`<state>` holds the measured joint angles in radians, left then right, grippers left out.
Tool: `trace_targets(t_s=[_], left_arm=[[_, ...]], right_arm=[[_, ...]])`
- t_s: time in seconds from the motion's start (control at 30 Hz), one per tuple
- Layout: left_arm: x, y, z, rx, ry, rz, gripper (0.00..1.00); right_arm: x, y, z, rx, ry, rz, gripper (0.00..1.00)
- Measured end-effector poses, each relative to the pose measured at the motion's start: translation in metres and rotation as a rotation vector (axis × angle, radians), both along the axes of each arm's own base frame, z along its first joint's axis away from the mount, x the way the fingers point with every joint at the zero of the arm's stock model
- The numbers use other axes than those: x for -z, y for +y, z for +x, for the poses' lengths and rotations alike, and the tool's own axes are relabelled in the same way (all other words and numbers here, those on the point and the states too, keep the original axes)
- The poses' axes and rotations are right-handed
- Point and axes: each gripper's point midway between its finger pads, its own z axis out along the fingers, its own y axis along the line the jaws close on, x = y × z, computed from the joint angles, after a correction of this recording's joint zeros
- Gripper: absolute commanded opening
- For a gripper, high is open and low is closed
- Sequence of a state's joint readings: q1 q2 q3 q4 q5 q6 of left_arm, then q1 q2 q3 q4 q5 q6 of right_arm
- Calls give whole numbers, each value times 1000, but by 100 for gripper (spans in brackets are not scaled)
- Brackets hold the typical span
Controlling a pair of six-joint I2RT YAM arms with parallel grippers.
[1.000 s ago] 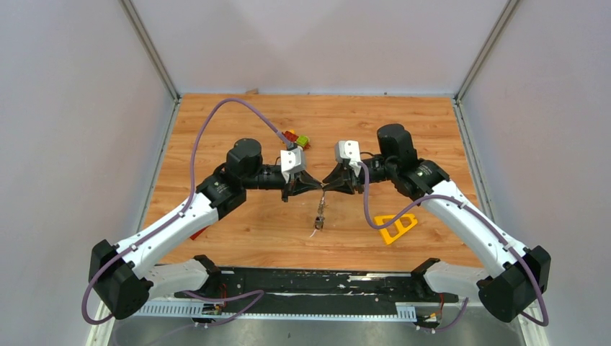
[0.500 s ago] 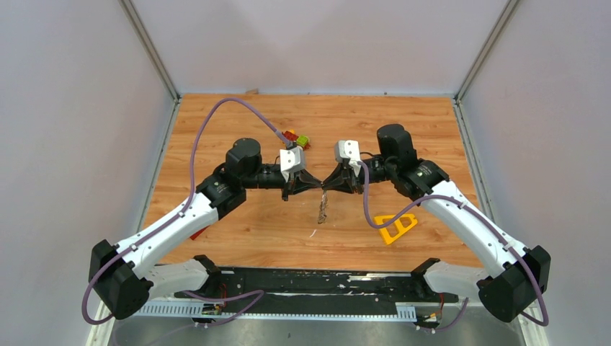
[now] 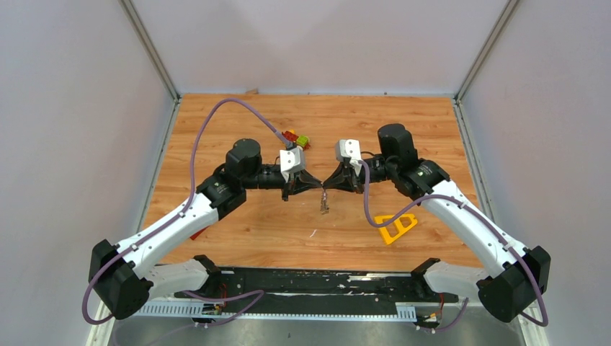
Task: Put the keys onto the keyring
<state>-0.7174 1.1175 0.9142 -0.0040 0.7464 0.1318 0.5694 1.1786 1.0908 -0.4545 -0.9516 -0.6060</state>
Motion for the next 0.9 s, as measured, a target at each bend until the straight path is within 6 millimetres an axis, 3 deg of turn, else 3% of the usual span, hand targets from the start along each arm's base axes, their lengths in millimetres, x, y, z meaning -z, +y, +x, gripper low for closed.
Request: trace_targets(t_s=[0.33,0.9], left_arm=[[0,0,0,2,0,-2,0],[4,0,-1,-2,28,-1,0]], right_arm=[[0,0,0,-1,5,1,8],[5,2,-2,-15,35,0,0]])
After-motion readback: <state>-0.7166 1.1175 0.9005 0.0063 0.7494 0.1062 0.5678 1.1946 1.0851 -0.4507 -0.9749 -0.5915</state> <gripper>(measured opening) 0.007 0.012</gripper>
